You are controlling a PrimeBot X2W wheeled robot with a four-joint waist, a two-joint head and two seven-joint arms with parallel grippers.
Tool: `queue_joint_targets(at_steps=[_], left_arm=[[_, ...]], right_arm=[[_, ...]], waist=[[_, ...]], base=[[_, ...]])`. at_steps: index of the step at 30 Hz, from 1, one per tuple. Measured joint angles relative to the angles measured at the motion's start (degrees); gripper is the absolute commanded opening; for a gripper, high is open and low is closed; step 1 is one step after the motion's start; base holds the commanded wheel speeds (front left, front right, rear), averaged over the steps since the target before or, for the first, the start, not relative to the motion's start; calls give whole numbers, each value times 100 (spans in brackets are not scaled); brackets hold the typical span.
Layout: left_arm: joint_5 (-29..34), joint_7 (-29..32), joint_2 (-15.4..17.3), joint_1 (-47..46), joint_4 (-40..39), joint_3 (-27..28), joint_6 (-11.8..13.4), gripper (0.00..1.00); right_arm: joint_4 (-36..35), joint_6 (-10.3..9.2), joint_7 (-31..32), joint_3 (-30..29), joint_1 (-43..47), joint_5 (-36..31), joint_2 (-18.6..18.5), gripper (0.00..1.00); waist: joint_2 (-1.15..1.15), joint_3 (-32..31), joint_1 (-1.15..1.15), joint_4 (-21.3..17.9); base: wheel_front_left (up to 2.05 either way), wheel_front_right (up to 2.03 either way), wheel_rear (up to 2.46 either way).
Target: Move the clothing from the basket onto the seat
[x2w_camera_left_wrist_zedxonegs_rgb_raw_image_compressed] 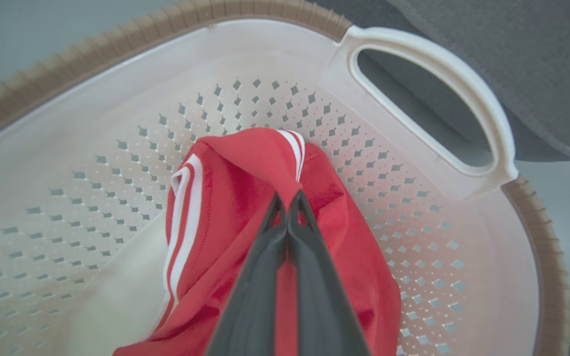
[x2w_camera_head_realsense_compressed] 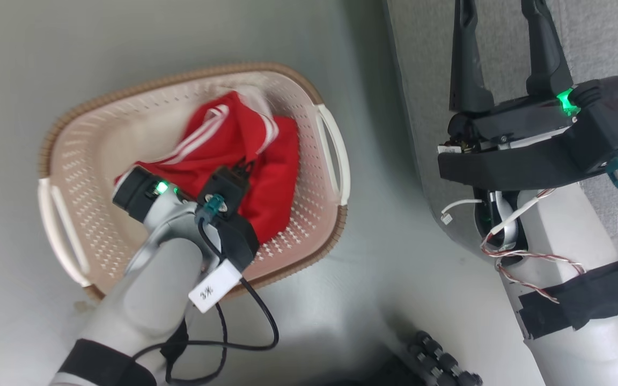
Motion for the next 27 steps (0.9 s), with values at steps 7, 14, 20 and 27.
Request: queue_joint_targets(at_steps=[7, 14, 20, 27], left_arm=[[-108, -230, -87, 233, -226, -25, -56, 0], [-375, -324, -125, 405, -620, 23, -149, 0], [-443, -328, -141, 467, -929, 99, -197, 0], [-658, -330, -118, 652, -1202, 237, -204, 0]], right_arm=[[257, 57, 0, 3, 216, -47, -34, 100], [536, 97, 1, -90, 466, -48, -143, 100], [702, 104, 1, -200, 677, -48, -242, 100], [898, 130, 1, -277, 949, -46, -305, 100]], waist=[[0, -479, 0, 251], [0, -1052, 0, 576], [0, -1496, 0, 821], [0, -2030, -1, 1079]], base=[[0, 0, 0], [0, 0, 0], [0, 0, 0], [0, 0, 0]])
